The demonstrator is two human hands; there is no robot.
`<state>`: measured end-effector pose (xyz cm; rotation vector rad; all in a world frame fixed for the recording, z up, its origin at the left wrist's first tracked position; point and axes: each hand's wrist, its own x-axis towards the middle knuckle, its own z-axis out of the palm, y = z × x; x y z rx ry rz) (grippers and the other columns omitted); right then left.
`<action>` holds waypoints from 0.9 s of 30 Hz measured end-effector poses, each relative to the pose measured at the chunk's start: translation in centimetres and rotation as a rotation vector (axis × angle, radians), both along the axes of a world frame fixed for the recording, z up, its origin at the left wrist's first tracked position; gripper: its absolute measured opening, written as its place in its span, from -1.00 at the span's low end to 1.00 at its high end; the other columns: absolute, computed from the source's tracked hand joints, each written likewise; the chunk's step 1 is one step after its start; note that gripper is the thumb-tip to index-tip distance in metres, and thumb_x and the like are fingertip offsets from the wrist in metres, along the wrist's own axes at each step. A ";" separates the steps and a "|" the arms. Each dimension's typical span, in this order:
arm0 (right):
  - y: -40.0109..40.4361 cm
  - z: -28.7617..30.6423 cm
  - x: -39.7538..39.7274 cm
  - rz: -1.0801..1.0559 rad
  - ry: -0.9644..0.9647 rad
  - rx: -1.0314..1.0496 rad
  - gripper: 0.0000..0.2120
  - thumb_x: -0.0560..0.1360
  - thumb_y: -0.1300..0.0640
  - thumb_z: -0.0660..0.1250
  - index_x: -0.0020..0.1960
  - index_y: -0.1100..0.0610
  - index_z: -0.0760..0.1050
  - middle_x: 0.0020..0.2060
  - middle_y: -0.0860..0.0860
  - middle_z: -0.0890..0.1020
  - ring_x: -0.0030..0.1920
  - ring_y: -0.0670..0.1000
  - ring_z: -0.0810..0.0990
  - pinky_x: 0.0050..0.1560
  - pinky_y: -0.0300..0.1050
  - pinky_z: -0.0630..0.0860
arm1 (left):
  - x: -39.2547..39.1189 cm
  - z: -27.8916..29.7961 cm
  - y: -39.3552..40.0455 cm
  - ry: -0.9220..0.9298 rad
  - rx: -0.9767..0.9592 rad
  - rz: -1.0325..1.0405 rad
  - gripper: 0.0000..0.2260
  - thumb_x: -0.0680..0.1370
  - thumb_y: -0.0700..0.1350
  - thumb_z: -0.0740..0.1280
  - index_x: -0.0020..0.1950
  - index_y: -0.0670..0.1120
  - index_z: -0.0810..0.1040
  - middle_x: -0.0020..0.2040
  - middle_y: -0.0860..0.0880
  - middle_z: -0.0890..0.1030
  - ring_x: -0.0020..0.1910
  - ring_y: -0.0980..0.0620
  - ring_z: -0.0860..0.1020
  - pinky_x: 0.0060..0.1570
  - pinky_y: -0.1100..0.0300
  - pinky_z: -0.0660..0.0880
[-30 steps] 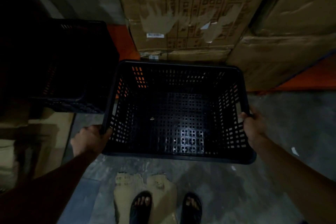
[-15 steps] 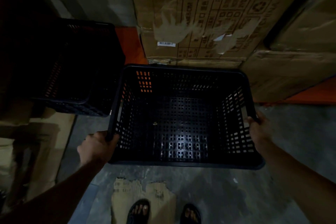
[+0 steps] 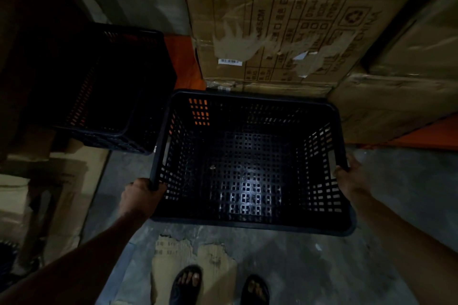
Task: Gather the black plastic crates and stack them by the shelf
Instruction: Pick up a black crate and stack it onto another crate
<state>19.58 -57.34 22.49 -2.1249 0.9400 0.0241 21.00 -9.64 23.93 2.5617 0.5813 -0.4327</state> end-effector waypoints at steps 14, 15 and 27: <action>-0.4 -1.0 -0.4 0.104 0.128 -0.193 -0.57 0.52 0.30 0.23 0.39 0.28 0.36 0.22 0.35 0.53 0.21 0.38 0.50 0.25 0.19 0.42 | 1.1 -0.4 0.0 0.100 0.056 -0.010 -0.65 0.46 0.08 0.40 0.01 -0.19 0.56 0.02 -0.27 0.62 0.02 -0.26 0.57 -0.12 0.09 0.37; -0.2 -1.1 -0.5 0.089 0.167 -0.186 -0.54 0.54 0.28 0.21 0.43 0.27 0.31 0.25 0.36 0.50 0.24 0.38 0.48 0.26 0.20 0.39 | 1.0 -0.3 -0.1 0.100 0.081 -0.010 -0.64 0.46 0.10 0.40 0.02 -0.19 0.56 -0.01 -0.25 0.62 -0.05 -0.22 0.56 -0.15 0.09 0.37; 1.9 -2.0 -2.4 0.127 -0.020 -0.347 -0.33 0.44 0.31 0.26 0.51 0.29 0.14 0.21 0.38 0.49 0.15 0.38 0.51 0.21 0.12 0.41 | -1.3 -0.4 -1.8 -0.084 0.260 -0.082 -0.63 0.50 0.08 0.30 0.22 -0.02 0.31 -0.04 -0.24 0.62 -0.10 -0.31 0.60 -0.26 0.00 0.34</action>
